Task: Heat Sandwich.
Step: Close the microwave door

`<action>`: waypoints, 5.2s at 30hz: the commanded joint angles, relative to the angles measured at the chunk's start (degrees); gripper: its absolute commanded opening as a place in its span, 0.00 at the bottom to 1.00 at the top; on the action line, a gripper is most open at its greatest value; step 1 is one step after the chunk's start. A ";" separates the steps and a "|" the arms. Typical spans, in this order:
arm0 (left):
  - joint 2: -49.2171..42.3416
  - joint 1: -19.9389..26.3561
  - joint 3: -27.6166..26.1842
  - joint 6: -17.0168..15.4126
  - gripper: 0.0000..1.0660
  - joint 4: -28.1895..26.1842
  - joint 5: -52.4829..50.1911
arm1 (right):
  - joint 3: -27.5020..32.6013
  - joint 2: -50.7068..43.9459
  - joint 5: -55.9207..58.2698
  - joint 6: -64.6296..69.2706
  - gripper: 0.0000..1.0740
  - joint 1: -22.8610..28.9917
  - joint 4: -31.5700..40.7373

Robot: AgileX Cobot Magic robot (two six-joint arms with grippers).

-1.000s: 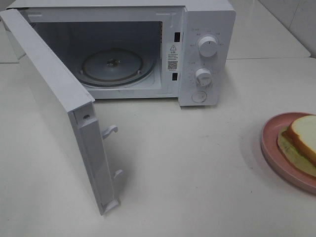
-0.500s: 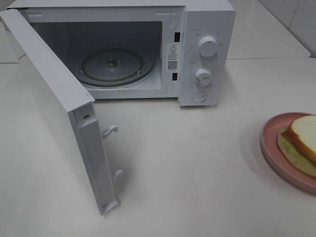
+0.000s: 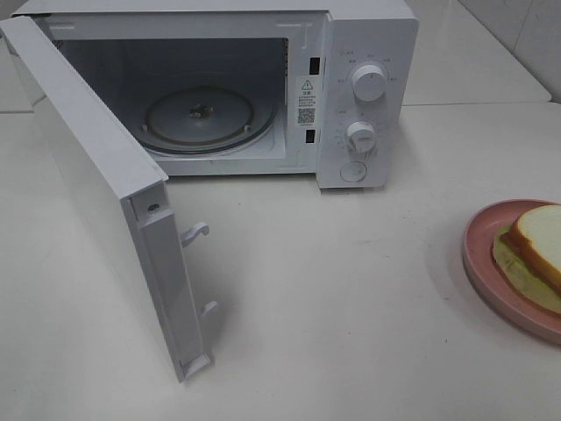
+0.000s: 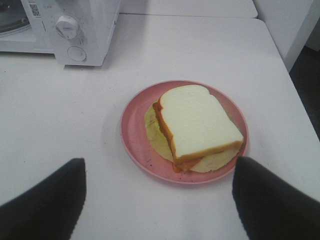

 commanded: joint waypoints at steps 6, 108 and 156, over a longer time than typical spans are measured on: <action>-0.29 0.11 -0.06 -0.06 0.91 -0.17 -0.74 | -0.06 -1.60 -0.63 -1.26 0.71 -0.69 0.40; 52.65 0.11 4.35 -0.11 0.00 0.23 -54.60 | -0.06 -1.55 -0.63 -1.20 0.70 -0.69 0.40; 91.85 -14.15 4.81 -9.85 0.00 25.44 -115.28 | -0.06 -1.55 -0.63 -1.49 0.70 -0.69 0.40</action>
